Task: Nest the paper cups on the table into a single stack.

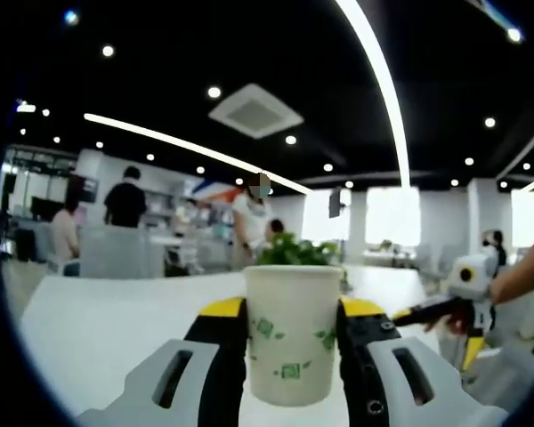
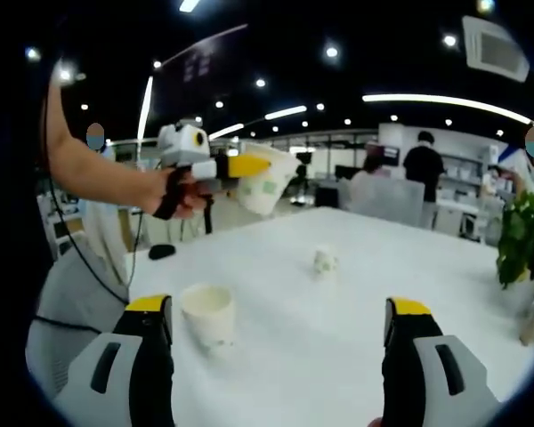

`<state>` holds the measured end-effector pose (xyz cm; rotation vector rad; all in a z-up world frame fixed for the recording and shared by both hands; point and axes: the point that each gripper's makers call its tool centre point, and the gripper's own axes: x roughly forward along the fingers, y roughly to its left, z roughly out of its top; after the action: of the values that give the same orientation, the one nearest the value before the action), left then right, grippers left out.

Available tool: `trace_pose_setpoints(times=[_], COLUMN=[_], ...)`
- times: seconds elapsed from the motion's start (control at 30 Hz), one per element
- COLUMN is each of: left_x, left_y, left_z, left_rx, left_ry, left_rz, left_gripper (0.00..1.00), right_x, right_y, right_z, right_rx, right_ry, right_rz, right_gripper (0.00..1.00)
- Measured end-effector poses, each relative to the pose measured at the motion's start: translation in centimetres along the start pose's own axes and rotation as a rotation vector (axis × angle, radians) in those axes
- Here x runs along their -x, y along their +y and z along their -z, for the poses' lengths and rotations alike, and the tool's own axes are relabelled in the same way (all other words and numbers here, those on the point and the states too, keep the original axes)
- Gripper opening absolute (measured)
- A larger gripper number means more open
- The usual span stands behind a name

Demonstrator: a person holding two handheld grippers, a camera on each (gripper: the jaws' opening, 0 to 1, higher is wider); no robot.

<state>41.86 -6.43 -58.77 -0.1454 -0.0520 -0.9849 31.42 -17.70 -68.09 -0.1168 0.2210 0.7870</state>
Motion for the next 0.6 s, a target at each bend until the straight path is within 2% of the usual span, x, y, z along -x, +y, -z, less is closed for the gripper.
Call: trace_pose_setpoints(times=[0.6], left_x=[1.3], left_y=[-4.5], left_z=[1.0], left_rx=[0.005], left_ry=[-0.014], left_rz=[0.067], left_gripper=[0.37], right_x=[0.4], right_y=[0.2], right_z=[0.2], right_rx=[-0.006], right_ry=[-0.002], right_rz=[0.009], right_gripper=[0.97])
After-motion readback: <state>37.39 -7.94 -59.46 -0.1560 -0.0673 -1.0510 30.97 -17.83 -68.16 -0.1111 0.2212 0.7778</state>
